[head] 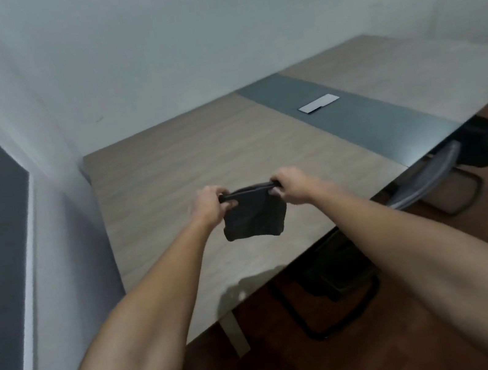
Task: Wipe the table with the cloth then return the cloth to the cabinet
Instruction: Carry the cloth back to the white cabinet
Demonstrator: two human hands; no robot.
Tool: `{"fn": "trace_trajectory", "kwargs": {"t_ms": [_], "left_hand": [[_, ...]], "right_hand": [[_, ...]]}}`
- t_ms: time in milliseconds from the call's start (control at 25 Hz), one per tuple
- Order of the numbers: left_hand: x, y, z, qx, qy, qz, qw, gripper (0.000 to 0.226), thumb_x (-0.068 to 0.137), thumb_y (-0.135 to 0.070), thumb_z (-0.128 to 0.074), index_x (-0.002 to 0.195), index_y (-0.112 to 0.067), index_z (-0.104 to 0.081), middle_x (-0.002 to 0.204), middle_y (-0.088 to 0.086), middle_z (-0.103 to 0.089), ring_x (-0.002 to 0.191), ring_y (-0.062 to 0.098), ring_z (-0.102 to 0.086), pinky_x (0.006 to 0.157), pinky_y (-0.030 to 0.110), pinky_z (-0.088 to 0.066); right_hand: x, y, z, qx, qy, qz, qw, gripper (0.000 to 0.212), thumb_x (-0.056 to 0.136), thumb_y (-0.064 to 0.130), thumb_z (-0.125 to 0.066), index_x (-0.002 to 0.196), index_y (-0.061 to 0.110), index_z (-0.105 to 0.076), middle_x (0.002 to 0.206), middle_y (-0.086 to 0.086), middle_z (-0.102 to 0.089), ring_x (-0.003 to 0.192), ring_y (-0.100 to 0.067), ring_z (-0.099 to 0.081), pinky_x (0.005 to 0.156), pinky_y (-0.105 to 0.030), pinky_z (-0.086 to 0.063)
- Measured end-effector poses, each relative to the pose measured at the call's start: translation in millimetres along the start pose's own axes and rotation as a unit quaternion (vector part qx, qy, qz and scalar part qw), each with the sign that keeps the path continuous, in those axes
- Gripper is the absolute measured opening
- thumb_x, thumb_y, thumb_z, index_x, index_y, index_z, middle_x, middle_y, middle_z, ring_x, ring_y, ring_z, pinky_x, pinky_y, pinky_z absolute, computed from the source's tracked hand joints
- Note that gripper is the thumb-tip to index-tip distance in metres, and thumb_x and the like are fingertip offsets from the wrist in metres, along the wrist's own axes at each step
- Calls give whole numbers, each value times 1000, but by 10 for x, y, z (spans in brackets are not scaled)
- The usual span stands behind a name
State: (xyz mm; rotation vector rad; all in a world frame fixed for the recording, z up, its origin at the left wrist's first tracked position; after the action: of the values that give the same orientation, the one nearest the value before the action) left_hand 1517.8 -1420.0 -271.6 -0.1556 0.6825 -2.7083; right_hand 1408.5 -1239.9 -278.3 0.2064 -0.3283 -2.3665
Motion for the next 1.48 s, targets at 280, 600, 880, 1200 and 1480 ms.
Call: {"fn": "trace_trajectory", "kwargs": {"t_ms": [280, 600, 880, 1200, 1480], "left_hand": [[297, -1312, 155, -25, -23, -128, 991, 23, 84, -34, -77, 99, -17, -77, 93, 3, -72, 81, 16, -59, 72, 27, -44], [382, -3591, -360, -46, 19, -300, 953, 20, 86, -34, -75, 100, -20, -77, 91, -2, -69, 90, 19, -63, 78, 32, -50], [436, -5667, -1438, -42, 84, -409, 908, 24, 88, -34, -74, 103, -16, -76, 85, 0, -61, 87, 21, -59, 72, 28, -40], [485, -7545, -2618, -41, 121, -472, 872, 23, 85, -40, -75, 101, -24, -77, 83, -4, -61, 85, 19, -57, 78, 30, -45], [955, -8868, -3607, -40, 160, -520, 838, 18, 88, -38, -72, 99, -24, -76, 87, -6, -64, 86, 17, -60, 74, 31, -43]], "right_hand": [[-843, -699, 1166, -9, -132, -98, 986, 23, 99, 27, -64, 113, 11, -70, 116, -17, -70, 111, -37, -62, 89, -39, -49], [-2230, -2202, 2152, -20, -237, -251, 938, 24, 98, 29, -67, 114, 12, -70, 116, -15, -70, 113, -35, -61, 88, -36, -46], [-3414, -3794, 2675, -45, -253, -354, 899, 23, 96, 28, -69, 114, 15, -71, 117, -12, -70, 113, -33, -62, 91, -39, -48], [-4402, -5476, 2995, -39, -251, -432, 865, 26, 96, 30, -69, 116, 12, -72, 116, -13, -70, 111, -33, -62, 95, -41, -50], [-4666, -6935, 3143, -41, -258, -490, 832, 26, 97, 34, -67, 115, 15, -71, 113, -12, -69, 111, -32, -60, 89, -41, -49]]}}
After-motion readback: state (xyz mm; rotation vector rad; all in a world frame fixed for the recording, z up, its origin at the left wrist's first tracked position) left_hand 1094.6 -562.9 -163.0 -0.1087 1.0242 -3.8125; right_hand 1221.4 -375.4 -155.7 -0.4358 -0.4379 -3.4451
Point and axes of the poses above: each hand's wrist, its own x-axis towards the middle knuckle, its own z-axis out of the back of the hand, y = z × x, the point moved 3 cm from there along x, towards the middle knuckle
